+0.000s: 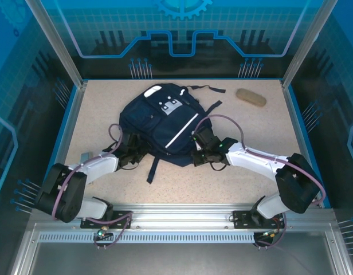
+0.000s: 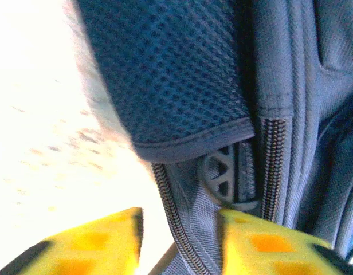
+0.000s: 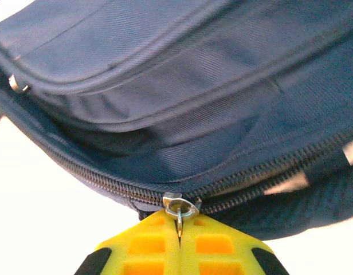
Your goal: Pack books, pencil case, and school supplies into a backpack
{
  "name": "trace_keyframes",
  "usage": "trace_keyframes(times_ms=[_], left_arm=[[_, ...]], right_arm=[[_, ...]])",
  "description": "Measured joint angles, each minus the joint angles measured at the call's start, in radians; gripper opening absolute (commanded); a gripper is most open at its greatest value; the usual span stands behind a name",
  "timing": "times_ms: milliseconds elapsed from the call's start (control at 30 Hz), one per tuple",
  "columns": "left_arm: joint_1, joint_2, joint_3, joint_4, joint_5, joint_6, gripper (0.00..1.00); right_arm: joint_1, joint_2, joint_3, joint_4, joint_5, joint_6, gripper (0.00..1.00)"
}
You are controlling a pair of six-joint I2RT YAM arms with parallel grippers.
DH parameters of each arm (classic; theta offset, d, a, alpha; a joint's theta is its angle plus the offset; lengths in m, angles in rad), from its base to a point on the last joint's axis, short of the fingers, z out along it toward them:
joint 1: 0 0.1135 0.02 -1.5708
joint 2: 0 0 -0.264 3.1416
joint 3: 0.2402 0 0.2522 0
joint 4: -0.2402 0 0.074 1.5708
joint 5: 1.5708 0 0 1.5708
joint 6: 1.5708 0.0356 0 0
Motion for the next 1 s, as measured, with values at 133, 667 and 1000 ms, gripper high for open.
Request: trace_keyframes(times_ms=[133, 667, 1000], left_arm=[[0.037, -0.080, 0.024, -0.111, -0.018, 0.053, 0.74], [0.067, -0.351, -0.026, -0.301, 0.004, -0.026, 0.79], [0.068, -0.190, -0.093, -0.072, 0.123, -0.115, 0.57]], right_arm=[[0.060, 0.080, 0.069, 0.036, -0.112, -0.006, 0.00], [0.113, 0.426, 0.404, 0.146, -0.272, 0.049, 0.00], [0.114, 0.422, 0.395, 0.150, -0.275, 0.063, 0.00]])
